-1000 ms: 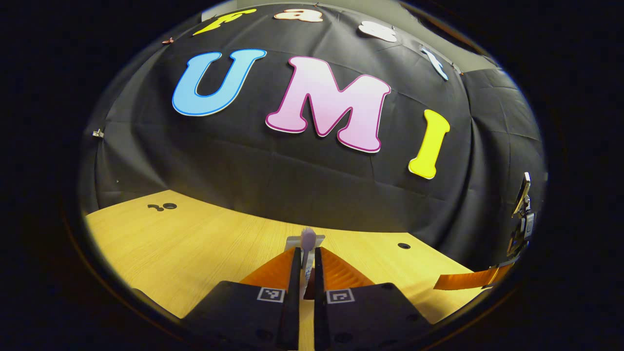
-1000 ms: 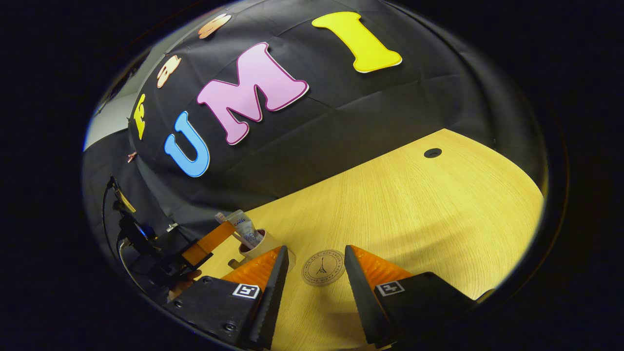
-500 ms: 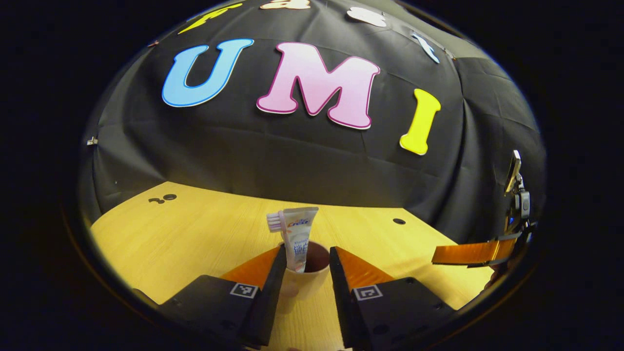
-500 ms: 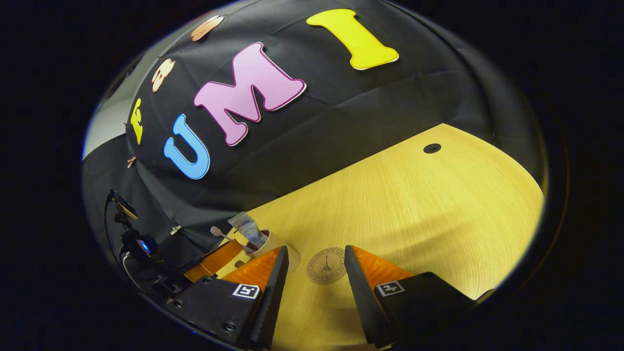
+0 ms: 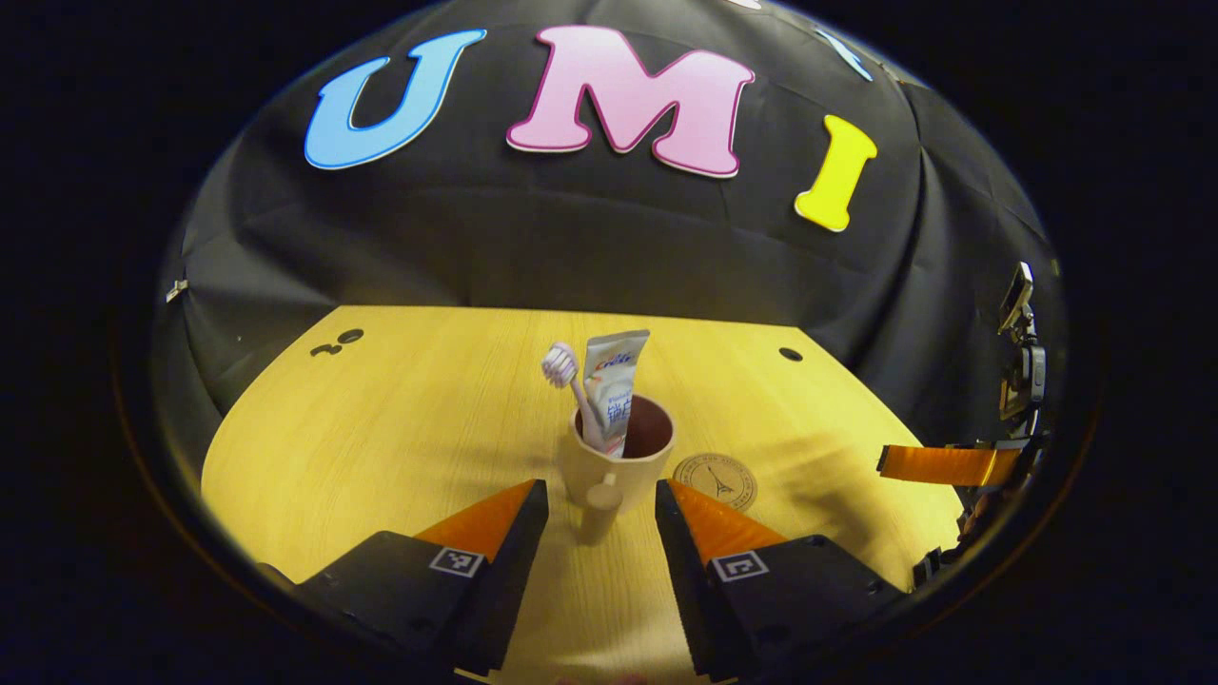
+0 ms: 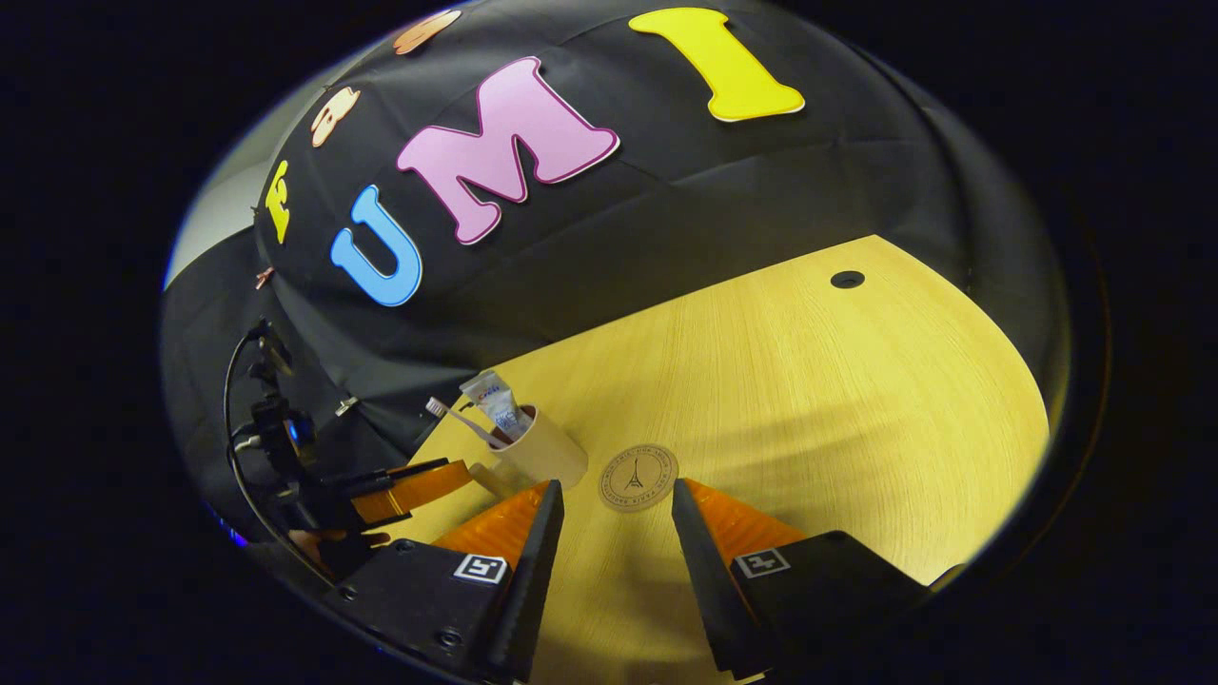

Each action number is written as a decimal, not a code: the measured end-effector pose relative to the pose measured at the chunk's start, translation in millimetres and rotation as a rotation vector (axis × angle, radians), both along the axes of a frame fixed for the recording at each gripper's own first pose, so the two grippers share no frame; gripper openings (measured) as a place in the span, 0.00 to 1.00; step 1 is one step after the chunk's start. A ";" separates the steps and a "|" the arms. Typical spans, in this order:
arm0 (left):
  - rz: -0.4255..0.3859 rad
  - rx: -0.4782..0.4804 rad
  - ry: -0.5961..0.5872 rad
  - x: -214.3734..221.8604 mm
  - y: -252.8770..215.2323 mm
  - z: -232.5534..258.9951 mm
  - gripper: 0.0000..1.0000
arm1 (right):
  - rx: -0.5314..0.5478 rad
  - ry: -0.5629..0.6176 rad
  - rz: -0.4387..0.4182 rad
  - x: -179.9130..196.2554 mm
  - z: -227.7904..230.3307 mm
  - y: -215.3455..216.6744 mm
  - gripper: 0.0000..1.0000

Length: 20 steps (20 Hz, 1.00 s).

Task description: Put the toothbrush and toothpaste on the desktop into the cup, then pick up the cup and place it on the coaster on the desktop.

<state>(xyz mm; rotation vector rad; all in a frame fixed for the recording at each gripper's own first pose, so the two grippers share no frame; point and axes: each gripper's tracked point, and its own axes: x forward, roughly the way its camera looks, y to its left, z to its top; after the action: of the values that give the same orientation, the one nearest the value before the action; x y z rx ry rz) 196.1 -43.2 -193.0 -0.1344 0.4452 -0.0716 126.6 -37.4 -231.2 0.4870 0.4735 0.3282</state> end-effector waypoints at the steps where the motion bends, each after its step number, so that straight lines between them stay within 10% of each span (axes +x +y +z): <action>1: -0.013 -0.007 0.021 0.4 -1.8 2.3 0.72 | -0.004 0.012 0.008 -5.5 -1.1 0.0 0.71; 20: -0.107 0.172 0.522 24.7 4.2 -67.6 0.75 | 0.062 0.162 -0.001 -50.8 -10.1 -20.1 0.71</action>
<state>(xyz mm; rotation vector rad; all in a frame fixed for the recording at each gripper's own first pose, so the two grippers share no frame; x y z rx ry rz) 220.8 -39.0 -260.6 0.0438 0.9769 -0.1027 75.8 -57.5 -241.3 0.5766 0.6220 0.3040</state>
